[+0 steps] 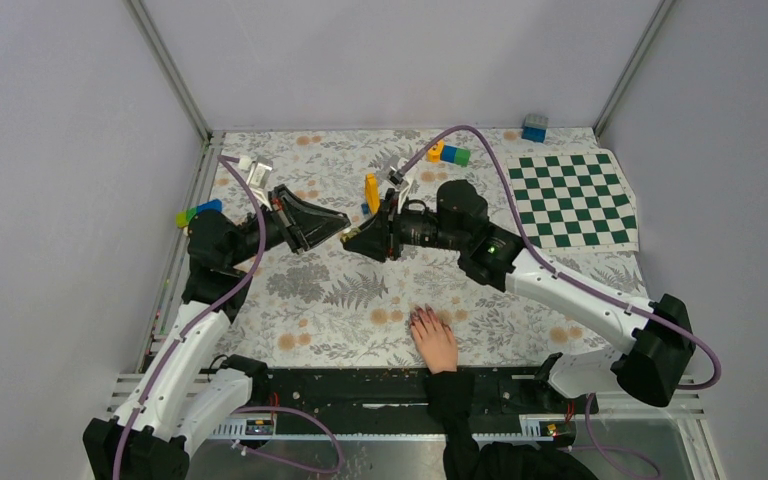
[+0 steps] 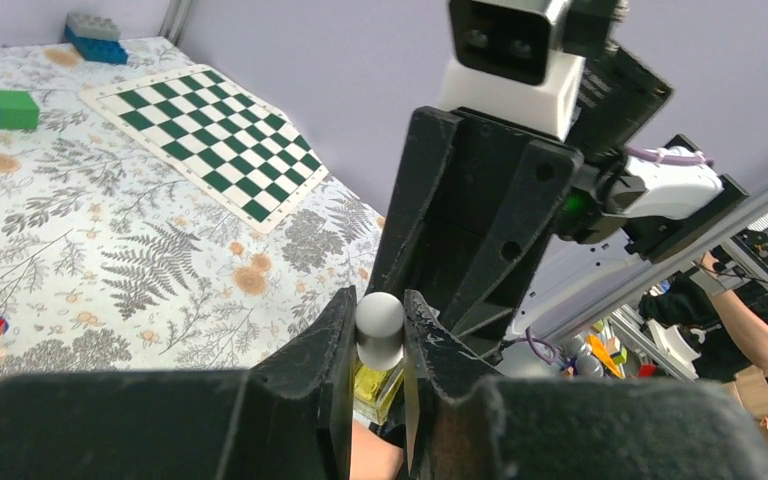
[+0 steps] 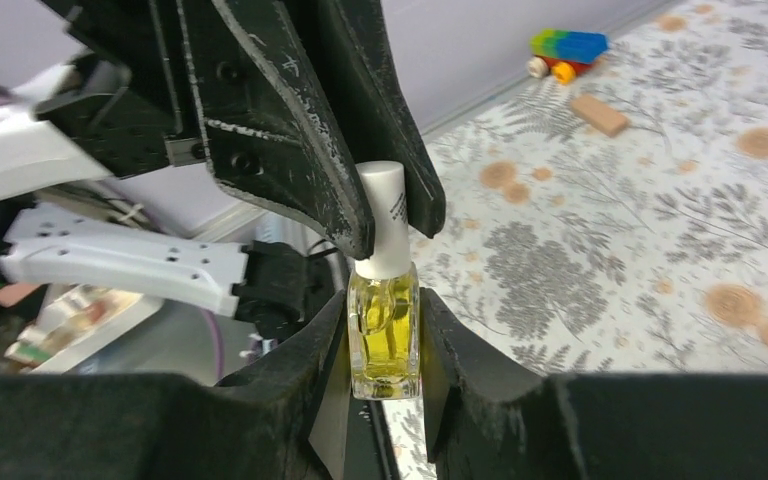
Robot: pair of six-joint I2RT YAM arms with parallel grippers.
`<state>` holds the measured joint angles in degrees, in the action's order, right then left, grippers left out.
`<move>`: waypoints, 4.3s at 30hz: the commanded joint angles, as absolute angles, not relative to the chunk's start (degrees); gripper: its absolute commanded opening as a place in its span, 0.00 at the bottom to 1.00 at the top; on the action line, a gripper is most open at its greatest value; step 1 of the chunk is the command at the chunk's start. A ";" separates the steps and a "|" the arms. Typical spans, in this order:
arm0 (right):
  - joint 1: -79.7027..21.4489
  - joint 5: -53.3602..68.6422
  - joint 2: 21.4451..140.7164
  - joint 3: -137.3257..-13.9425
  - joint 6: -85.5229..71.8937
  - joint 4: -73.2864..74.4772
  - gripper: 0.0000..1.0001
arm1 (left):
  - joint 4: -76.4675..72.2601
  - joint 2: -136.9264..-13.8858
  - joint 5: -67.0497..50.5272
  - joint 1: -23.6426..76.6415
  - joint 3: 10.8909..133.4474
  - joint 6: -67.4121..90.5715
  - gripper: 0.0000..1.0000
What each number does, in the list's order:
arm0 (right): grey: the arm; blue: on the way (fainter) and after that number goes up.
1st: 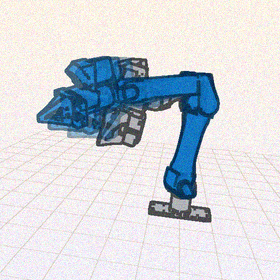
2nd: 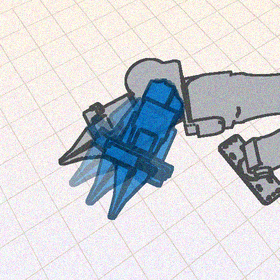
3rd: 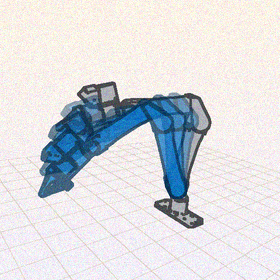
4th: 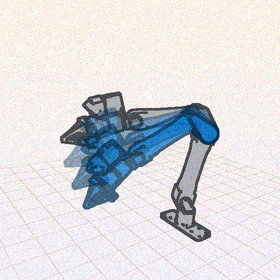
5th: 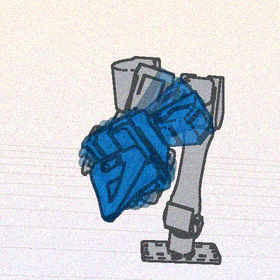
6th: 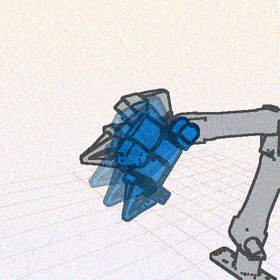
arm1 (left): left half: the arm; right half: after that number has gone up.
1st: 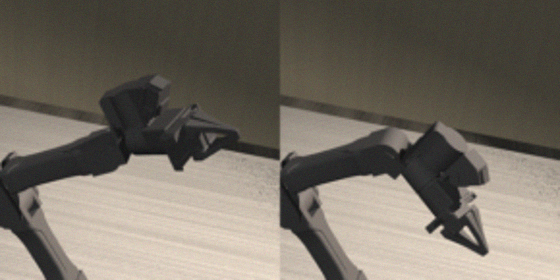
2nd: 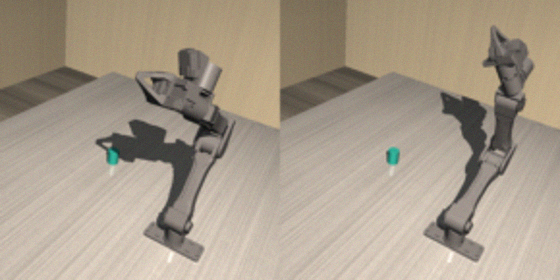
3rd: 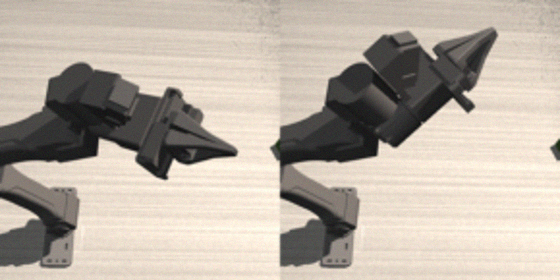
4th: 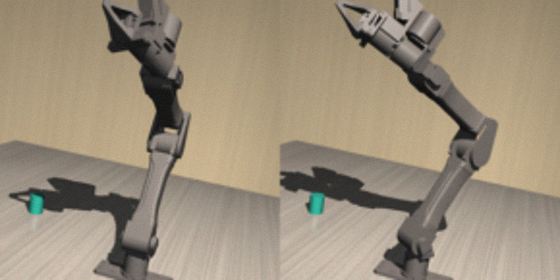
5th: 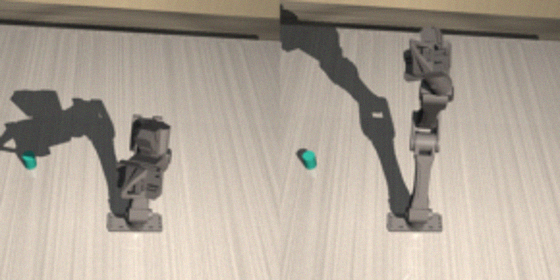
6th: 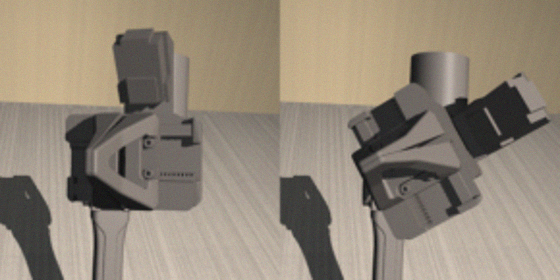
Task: Paint the nails
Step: Unscrew the nail polish bottle.
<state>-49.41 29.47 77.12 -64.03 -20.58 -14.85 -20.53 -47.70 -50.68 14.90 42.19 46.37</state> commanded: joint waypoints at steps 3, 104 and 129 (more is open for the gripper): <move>-51.91 5.87 77.06 -68.56 -15.07 -7.54 0.00 | -20.25 -47.08 -51.91 15.63 43.89 45.35 0.00; -45.25 56.07 80.31 -70.31 -27.95 -19.60 0.00 | -46.53 -48.59 -61.42 16.49 40.02 59.36 0.56; -46.15 32.27 79.14 -69.61 -17.47 -8.28 0.00 | -25.81 -47.82 -53.98 17.14 42.53 47.57 0.00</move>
